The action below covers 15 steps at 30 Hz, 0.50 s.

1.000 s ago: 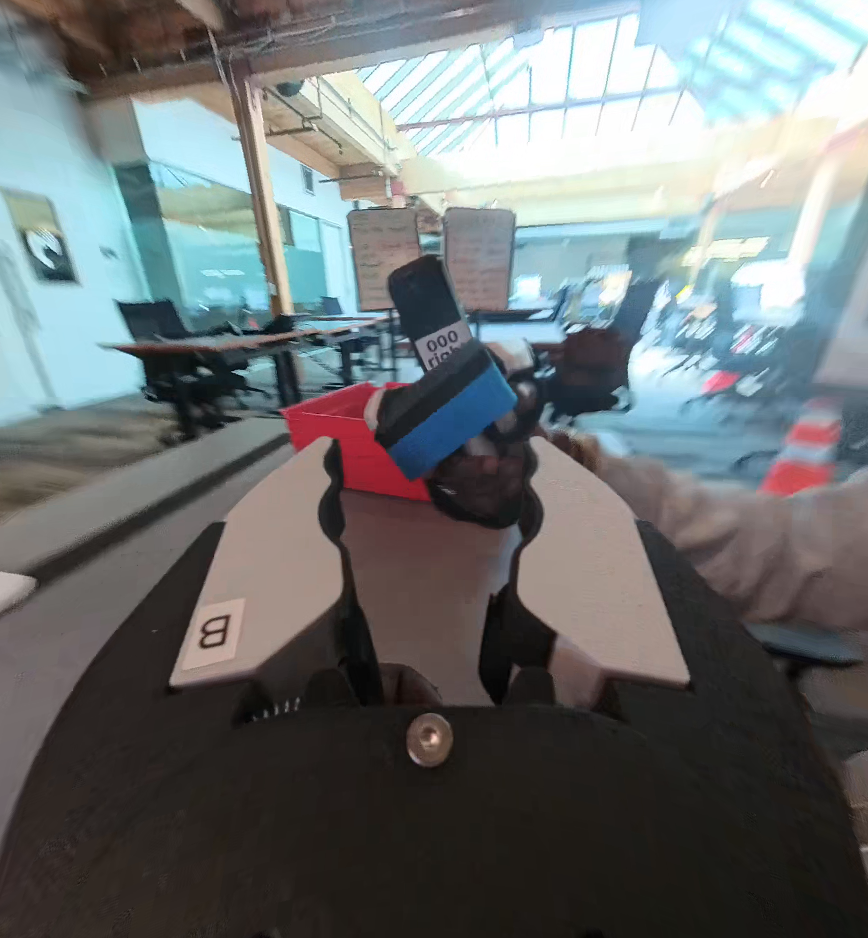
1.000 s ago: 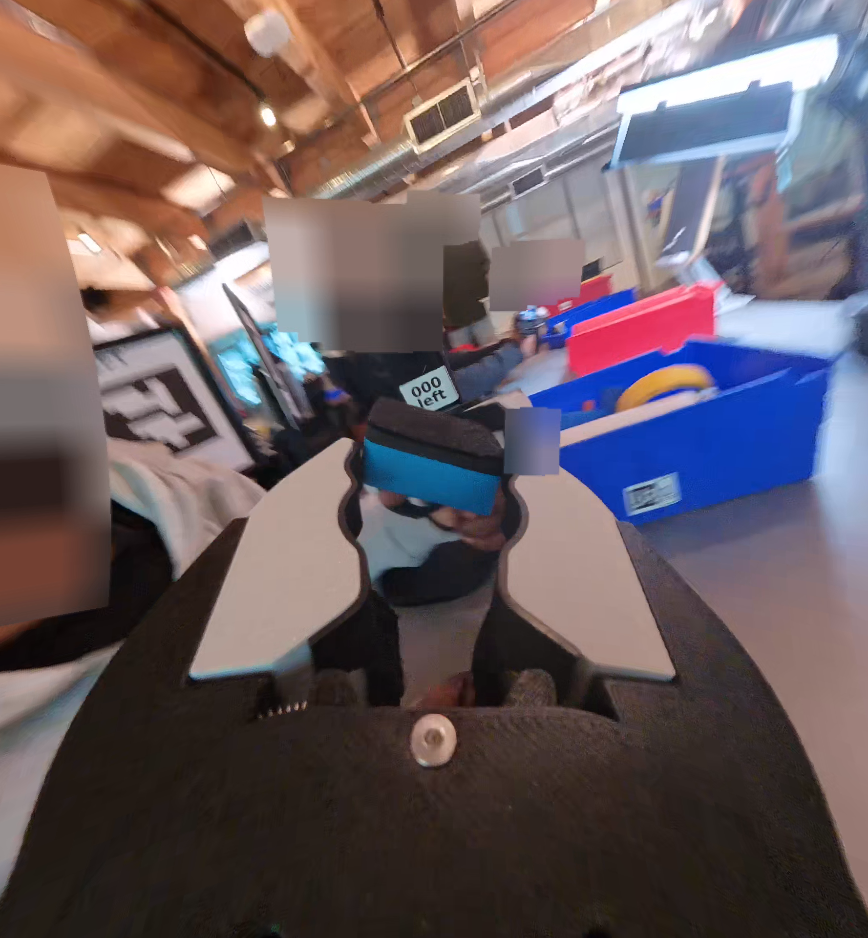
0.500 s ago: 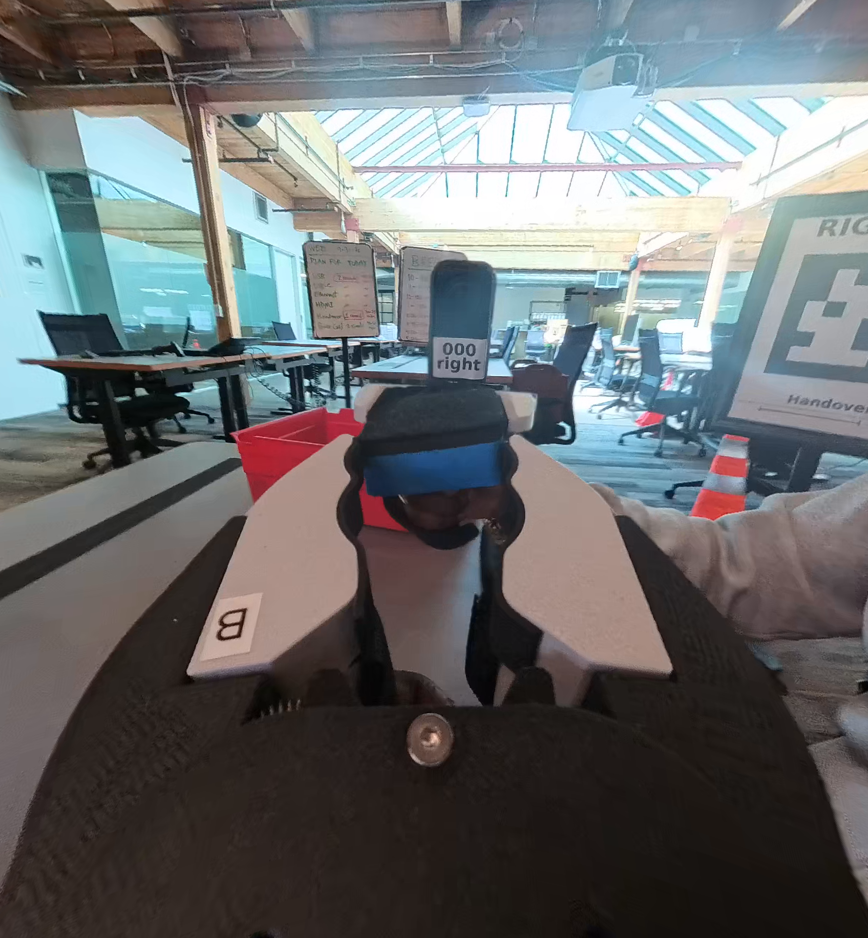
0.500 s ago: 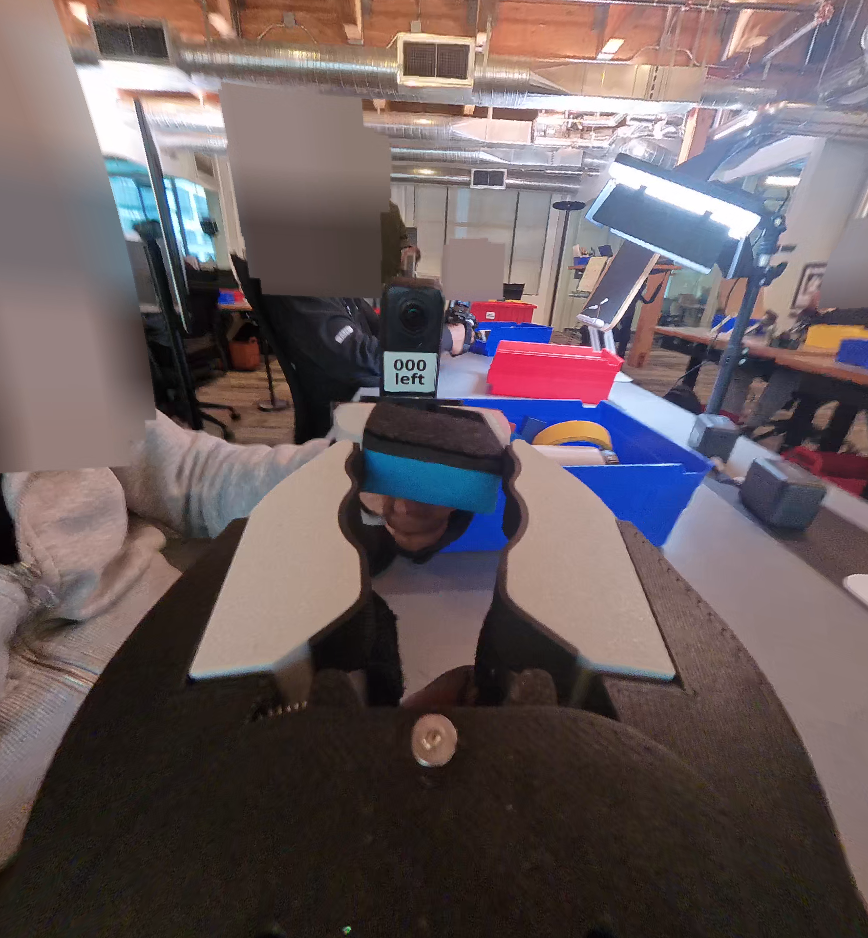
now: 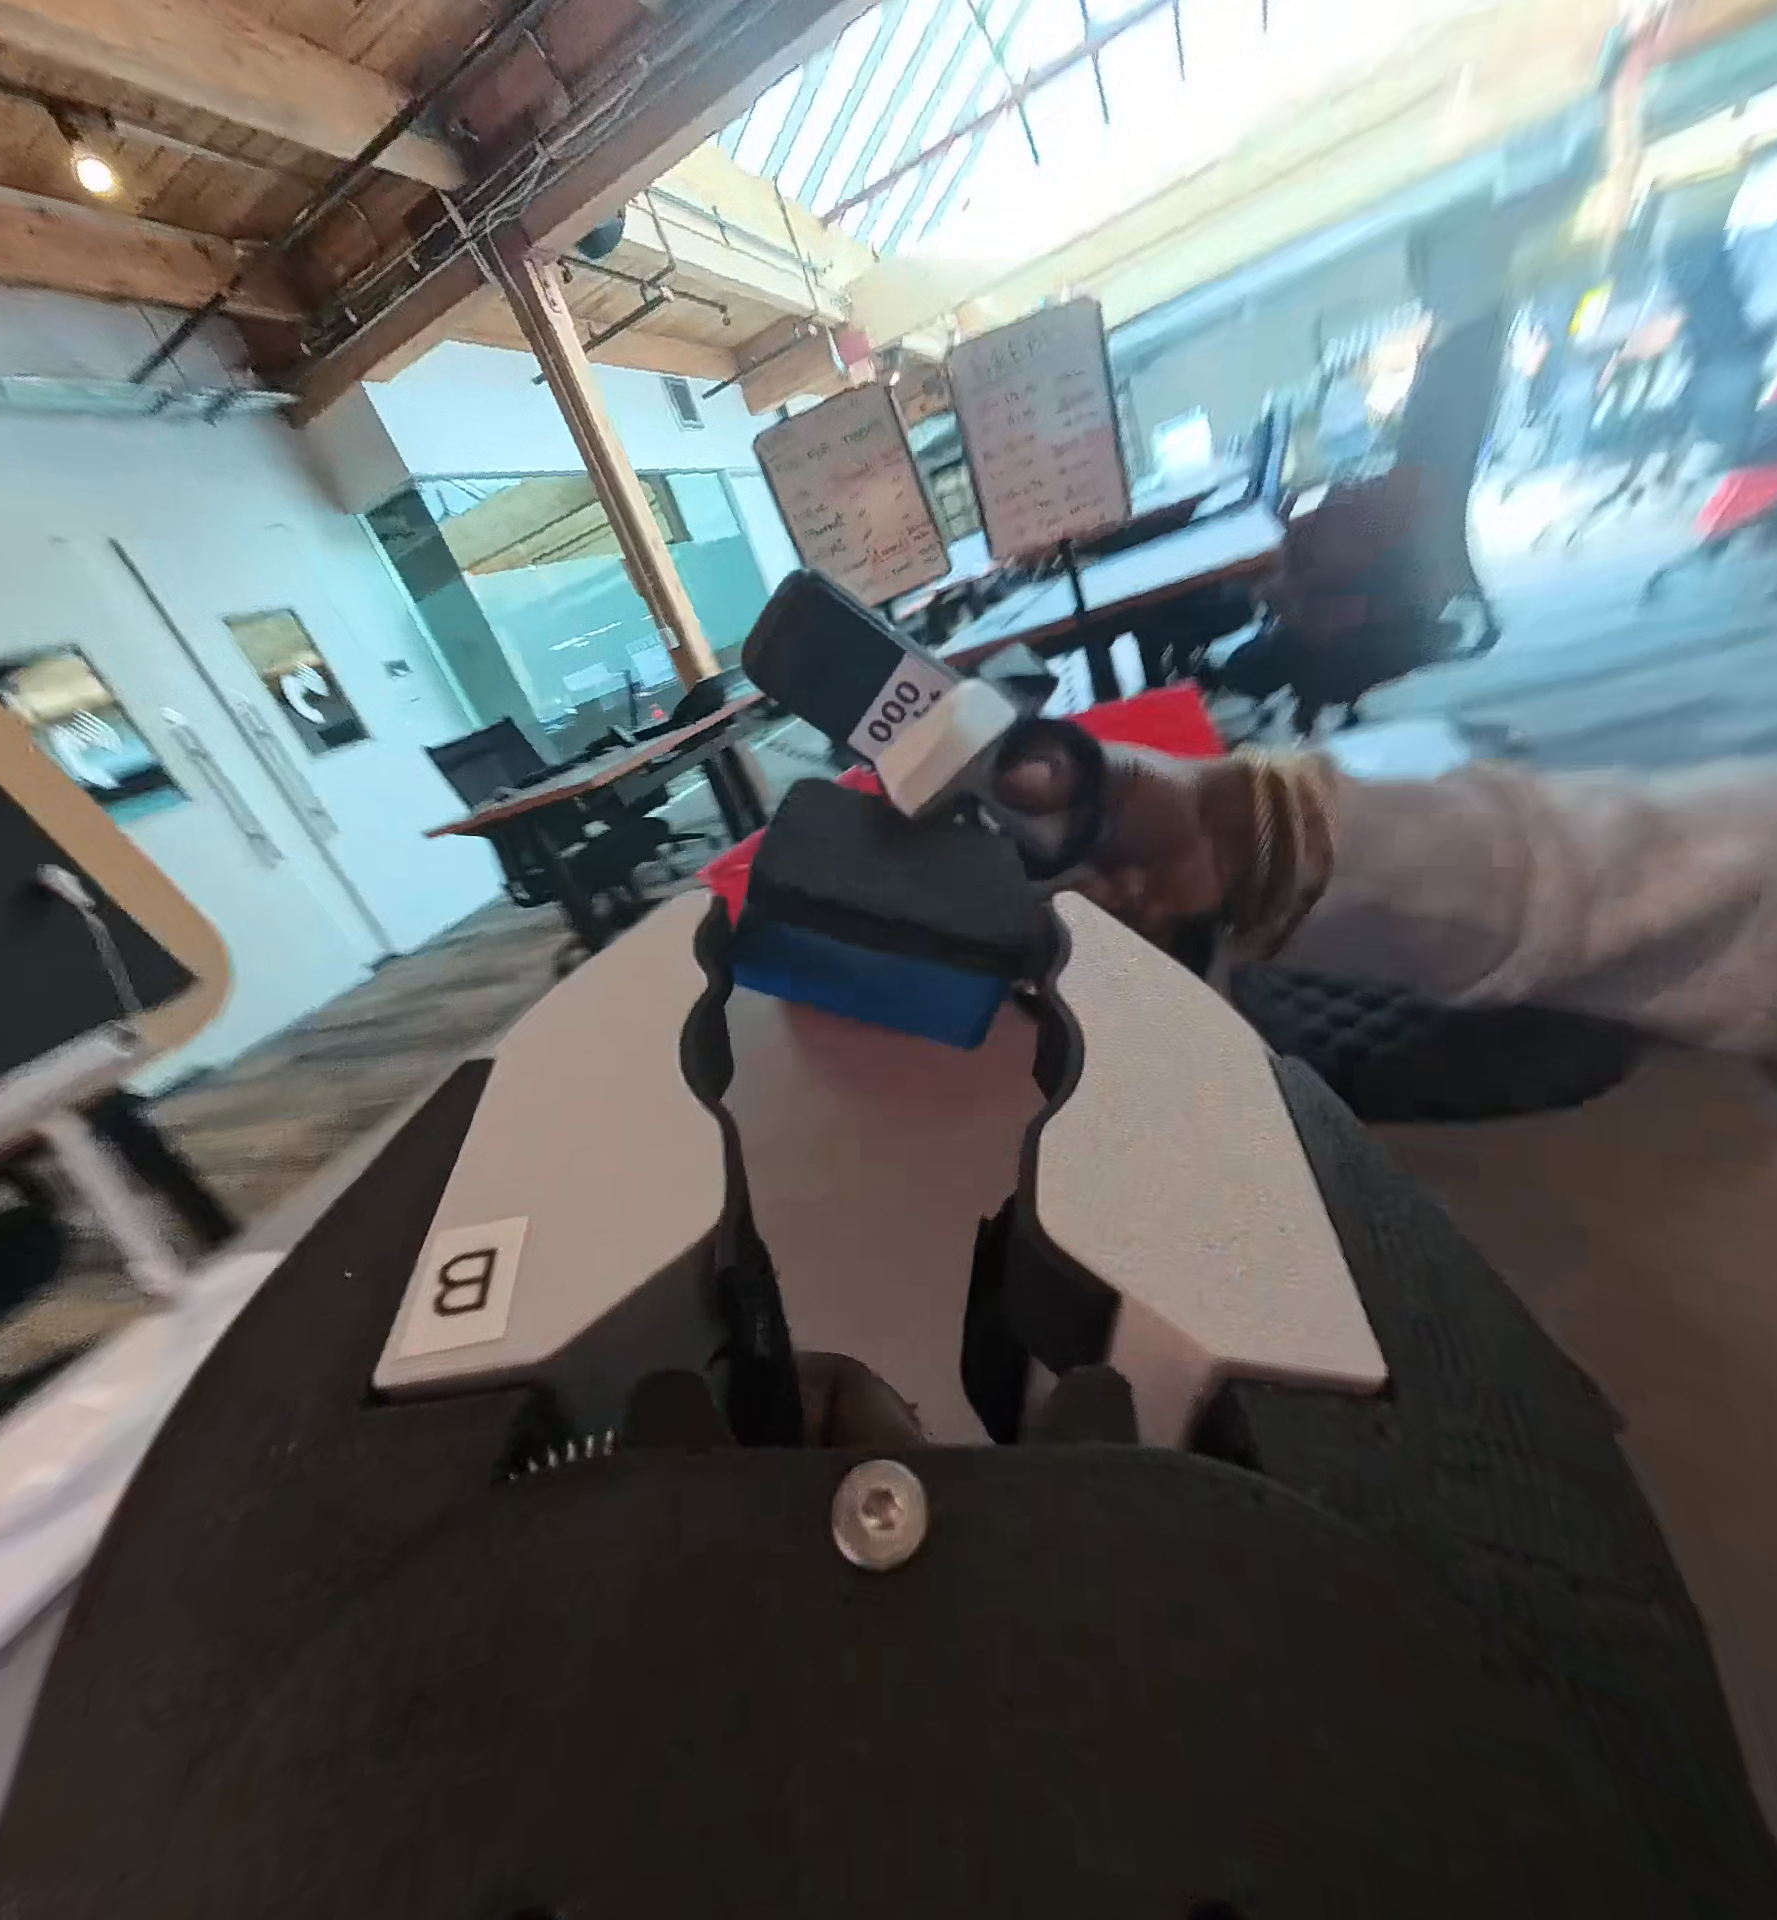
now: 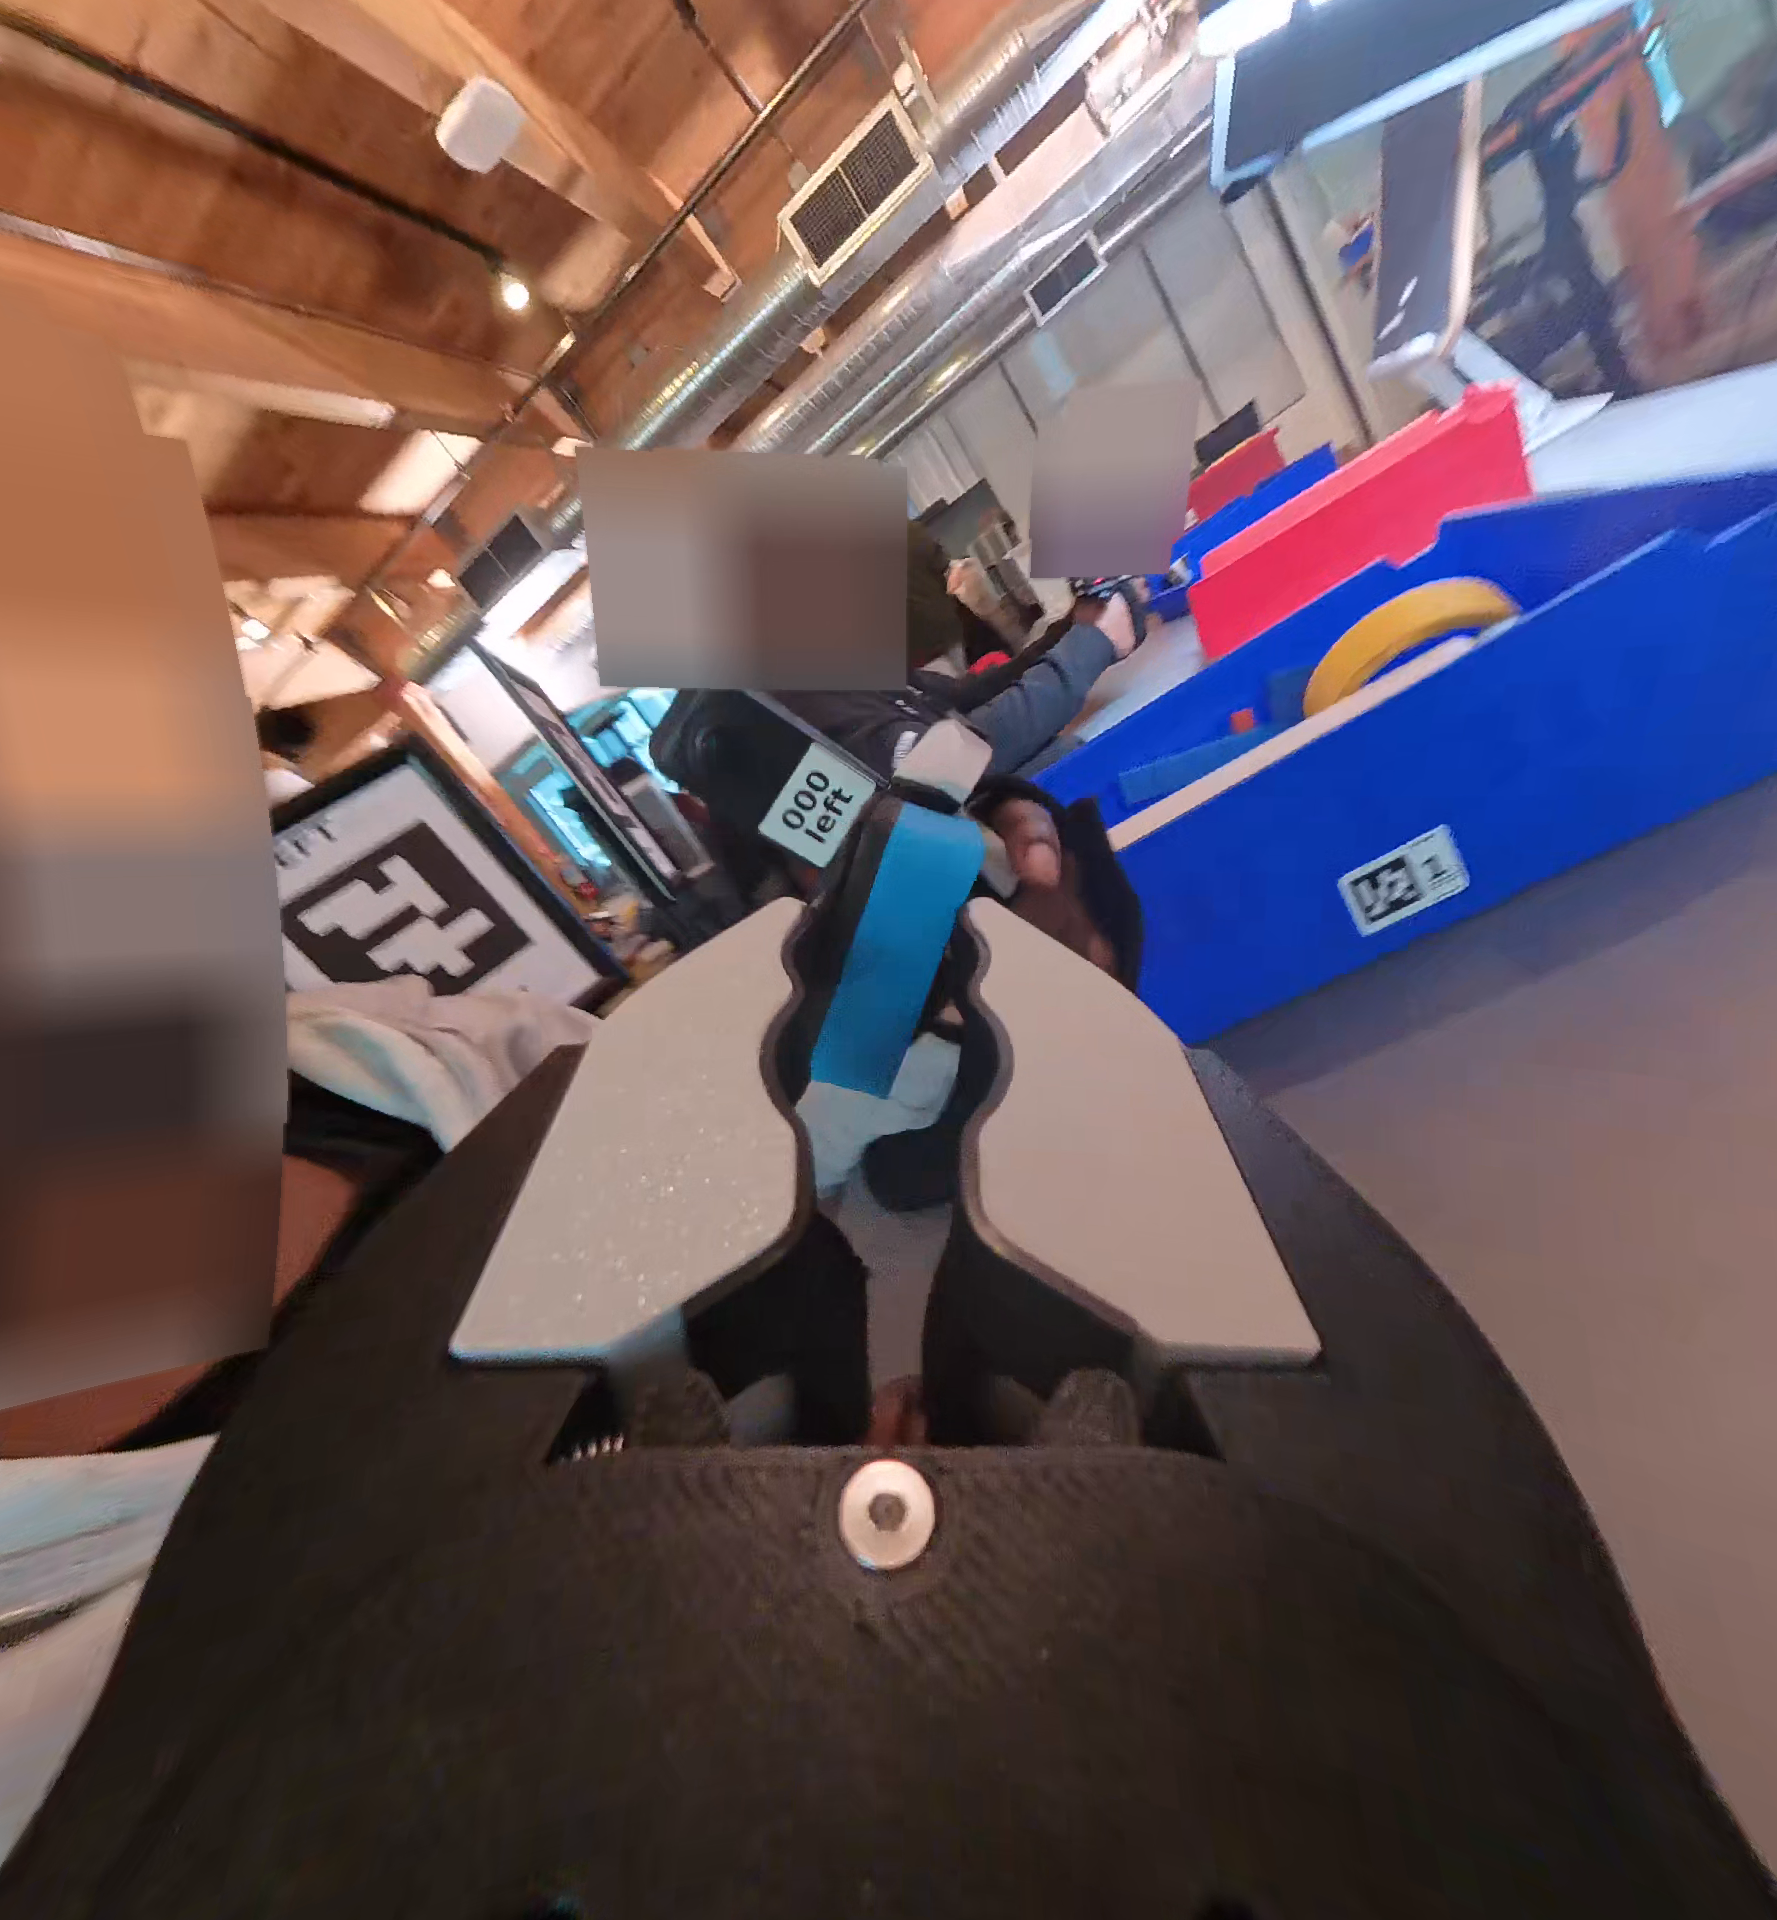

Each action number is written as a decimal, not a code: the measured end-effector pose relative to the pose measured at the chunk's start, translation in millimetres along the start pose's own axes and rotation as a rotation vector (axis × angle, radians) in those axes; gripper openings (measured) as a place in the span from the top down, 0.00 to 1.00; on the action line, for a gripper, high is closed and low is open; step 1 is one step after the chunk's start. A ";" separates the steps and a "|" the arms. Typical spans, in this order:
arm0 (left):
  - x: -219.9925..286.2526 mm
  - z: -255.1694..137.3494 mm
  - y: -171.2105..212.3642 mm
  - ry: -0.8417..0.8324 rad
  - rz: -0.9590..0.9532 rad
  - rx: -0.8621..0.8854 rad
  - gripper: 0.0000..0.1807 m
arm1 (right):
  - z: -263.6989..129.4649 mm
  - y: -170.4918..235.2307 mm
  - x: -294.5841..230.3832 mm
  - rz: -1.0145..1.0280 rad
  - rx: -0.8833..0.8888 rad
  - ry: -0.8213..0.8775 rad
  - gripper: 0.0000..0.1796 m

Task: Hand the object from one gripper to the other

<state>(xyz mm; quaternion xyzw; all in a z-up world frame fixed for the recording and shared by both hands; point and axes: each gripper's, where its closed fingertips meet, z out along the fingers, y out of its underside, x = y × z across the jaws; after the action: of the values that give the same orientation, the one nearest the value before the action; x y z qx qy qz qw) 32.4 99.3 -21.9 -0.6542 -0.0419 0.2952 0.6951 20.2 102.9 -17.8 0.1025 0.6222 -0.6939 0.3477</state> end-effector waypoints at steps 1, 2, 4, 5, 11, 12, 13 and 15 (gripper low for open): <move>-0.4 -0.2 -3.3 0.018 -0.098 0.027 0.67 | -0.2 -1.4 -0.4 -0.056 0.004 0.016 0.87; -2.1 -0.7 -5.8 0.034 -0.202 0.049 0.65 | 0.0 -3.1 -2.1 -0.115 0.010 0.025 0.87; -5.3 -1.6 -5.6 0.074 -0.387 0.061 0.61 | 0.4 -7.0 -7.5 -0.214 0.025 0.035 0.87; -5.7 -1.8 -5.7 0.099 -0.462 0.068 0.61 | 0.5 -8.0 -9.1 -0.262 0.026 0.049 0.87; -2.5 -3.0 -6.8 0.158 -0.571 0.096 0.82 | 5.4 -3.9 -10.8 -0.446 -0.017 0.109 0.87; -4.1 -3.8 -7.0 0.144 -0.553 0.102 0.86 | 6.5 -2.7 -10.8 -0.456 -0.024 0.111 0.87; -3.7 -4.8 -8.1 0.149 -0.534 0.107 0.86 | 7.5 -1.8 -11.6 -0.463 -0.027 0.106 0.87; -4.9 -6.4 -10.8 0.140 -0.491 0.121 0.87 | 8.9 -0.9 -11.1 -0.448 -0.027 0.102 0.87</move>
<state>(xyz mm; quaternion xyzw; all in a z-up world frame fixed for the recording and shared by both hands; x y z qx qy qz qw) 35.0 91.6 -11.1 -0.6006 -0.1334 0.0734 0.7849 30.5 98.6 -8.8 -0.0079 0.6553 -0.7394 0.1545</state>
